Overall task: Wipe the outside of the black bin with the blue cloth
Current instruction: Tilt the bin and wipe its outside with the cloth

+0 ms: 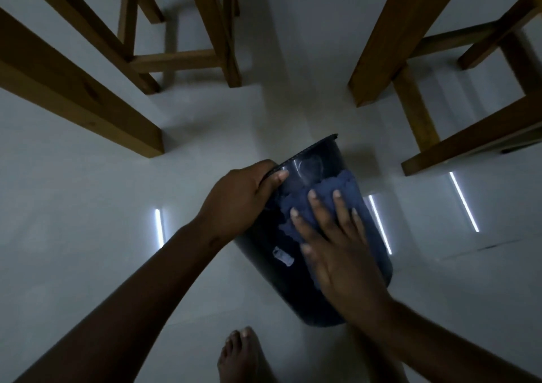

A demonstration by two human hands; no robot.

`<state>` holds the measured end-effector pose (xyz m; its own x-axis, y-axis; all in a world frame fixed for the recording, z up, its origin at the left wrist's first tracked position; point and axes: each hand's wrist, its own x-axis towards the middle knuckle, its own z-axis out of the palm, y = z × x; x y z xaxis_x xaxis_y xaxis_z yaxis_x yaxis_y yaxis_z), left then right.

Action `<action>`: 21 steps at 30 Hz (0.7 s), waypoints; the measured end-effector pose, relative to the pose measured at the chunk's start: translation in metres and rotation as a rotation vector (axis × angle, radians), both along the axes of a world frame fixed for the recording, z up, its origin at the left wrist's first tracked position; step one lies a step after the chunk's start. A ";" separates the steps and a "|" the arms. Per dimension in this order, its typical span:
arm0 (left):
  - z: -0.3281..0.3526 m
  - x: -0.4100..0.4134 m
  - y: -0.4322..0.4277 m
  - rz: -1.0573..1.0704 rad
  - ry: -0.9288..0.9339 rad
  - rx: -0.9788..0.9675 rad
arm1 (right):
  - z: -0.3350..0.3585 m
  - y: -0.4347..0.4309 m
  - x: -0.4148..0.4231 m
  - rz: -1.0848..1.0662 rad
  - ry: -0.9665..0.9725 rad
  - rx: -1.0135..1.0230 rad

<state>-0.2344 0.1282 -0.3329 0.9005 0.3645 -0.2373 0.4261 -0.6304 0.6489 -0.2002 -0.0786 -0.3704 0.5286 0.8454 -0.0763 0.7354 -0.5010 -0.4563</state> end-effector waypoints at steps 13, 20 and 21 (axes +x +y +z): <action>0.001 0.014 -0.007 0.020 0.042 -0.002 | -0.005 0.005 0.021 -0.046 -0.003 0.076; -0.001 0.015 -0.009 0.031 0.066 0.017 | -0.005 -0.009 0.015 -0.239 0.111 0.013; -0.002 0.014 -0.008 0.036 0.065 0.019 | -0.003 -0.009 0.004 -0.142 0.046 -0.015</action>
<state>-0.2206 0.1202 -0.3351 0.8698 0.4011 -0.2873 0.4893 -0.6262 0.6071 -0.1964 -0.0877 -0.3738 0.6388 0.7607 -0.1152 0.6349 -0.6058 -0.4795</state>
